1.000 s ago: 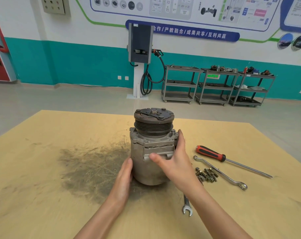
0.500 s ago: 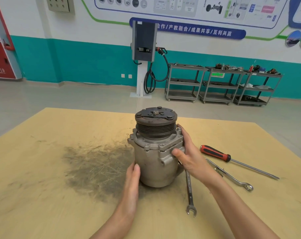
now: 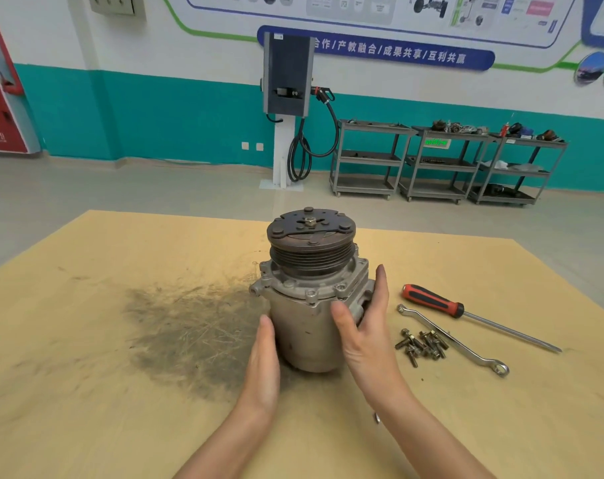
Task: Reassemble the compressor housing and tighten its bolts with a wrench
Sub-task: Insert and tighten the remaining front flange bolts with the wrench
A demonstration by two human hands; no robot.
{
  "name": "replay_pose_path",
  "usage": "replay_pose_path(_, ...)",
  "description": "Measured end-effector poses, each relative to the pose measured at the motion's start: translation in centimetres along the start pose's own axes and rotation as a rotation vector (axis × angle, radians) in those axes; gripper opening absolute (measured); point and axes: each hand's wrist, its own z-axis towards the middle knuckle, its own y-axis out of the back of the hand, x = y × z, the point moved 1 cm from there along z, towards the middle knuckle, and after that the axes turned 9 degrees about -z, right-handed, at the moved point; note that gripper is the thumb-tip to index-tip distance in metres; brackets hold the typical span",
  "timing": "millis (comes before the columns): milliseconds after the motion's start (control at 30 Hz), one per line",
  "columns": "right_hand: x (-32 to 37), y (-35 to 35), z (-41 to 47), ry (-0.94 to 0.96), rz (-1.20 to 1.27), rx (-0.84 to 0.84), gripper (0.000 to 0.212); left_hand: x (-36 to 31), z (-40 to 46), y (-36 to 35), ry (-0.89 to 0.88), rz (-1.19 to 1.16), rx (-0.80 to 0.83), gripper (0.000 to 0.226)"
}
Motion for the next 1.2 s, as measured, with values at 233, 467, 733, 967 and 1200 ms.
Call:
replay_pose_path(233, -0.9, 0.2, 0.4, 0.009, -0.012, 0.02, 0.101, -0.3, 0.1, -0.3, 0.038, -0.057, 0.013, 0.049)
replay_pose_path(467, -1.4, 2.4, 1.9, -0.008, 0.027, 0.2, 0.098, -0.1, -0.2, -0.5, 0.013, -0.074, -0.021, 0.075)
replay_pose_path(733, -0.5, 4.7, 3.5, 0.015, -0.007, 0.41, 0.126, 0.8, -1.0, 0.4, -0.041, 0.024, 0.016, 0.067)
replay_pose_path(967, -0.4, 6.4, 5.1, 0.05, -0.103, 0.603, 0.133, 0.1, -1.0, -0.1, -0.05, -0.195, -0.095, 0.034)
replay_pose_path(1200, -0.4, 9.0, 5.7, 0.027, -0.191, 0.541, 0.099, -0.6, -0.7, 0.9, -0.12, -0.198, -0.222, 0.028)
